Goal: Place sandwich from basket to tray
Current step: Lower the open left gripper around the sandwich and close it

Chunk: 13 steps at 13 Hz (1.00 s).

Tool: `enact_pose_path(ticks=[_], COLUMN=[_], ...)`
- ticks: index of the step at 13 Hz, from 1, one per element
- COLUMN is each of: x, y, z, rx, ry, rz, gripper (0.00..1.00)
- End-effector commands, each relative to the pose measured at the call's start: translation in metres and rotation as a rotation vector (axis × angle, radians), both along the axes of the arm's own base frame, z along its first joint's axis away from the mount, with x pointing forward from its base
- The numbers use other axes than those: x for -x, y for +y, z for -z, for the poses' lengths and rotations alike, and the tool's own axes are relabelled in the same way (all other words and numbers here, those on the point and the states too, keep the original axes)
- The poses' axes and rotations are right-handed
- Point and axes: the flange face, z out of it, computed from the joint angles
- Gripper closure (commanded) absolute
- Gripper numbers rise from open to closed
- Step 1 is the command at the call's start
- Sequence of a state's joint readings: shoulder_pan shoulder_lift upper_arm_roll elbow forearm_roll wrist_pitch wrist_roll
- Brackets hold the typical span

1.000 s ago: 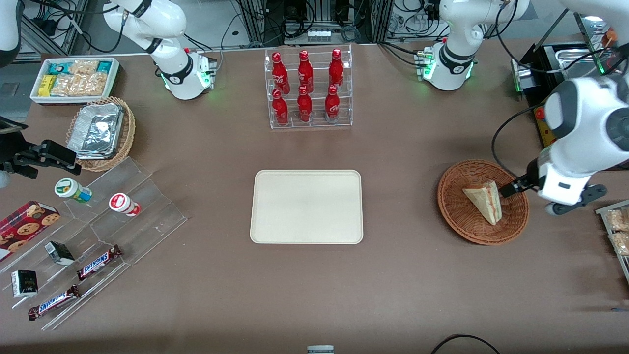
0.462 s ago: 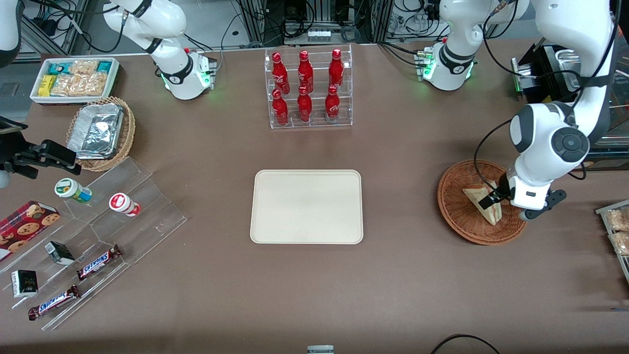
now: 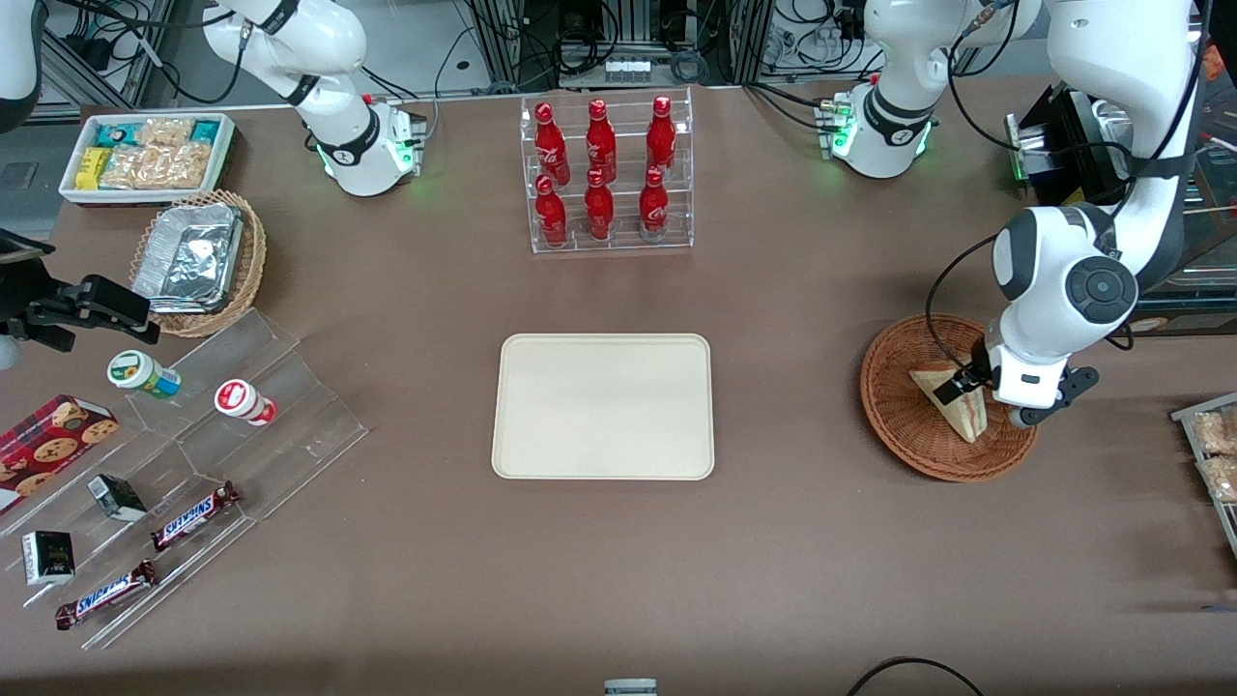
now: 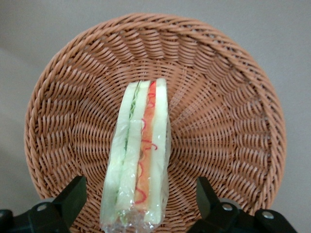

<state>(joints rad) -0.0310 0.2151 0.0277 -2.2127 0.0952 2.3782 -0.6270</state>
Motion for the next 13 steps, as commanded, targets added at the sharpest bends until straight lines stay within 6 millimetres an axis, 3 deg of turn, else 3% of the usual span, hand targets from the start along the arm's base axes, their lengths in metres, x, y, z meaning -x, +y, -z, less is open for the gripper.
enact_pose_path(ticks=[1, 6, 7, 11, 12, 13], x=[0.009, 0.018, 0.018, 0.014, 0.012, 0.01], y=[0.003, 0.011, 0.011, 0.008, 0.005, 0.001], z=[0.0, 0.014, 0.016, 0.013, 0.011, 0.007], rx=[-0.011, -0.014, -0.014, -0.017, -0.017, -0.017], ry=[-0.006, 0.002, 0.001, -0.013, -0.019, -0.024], rz=[-0.02, -0.035, -0.044, -0.121, -0.133, -0.131], gripper=[0.0, 0.0, 0.05, 0.85, 0.96, 1.0])
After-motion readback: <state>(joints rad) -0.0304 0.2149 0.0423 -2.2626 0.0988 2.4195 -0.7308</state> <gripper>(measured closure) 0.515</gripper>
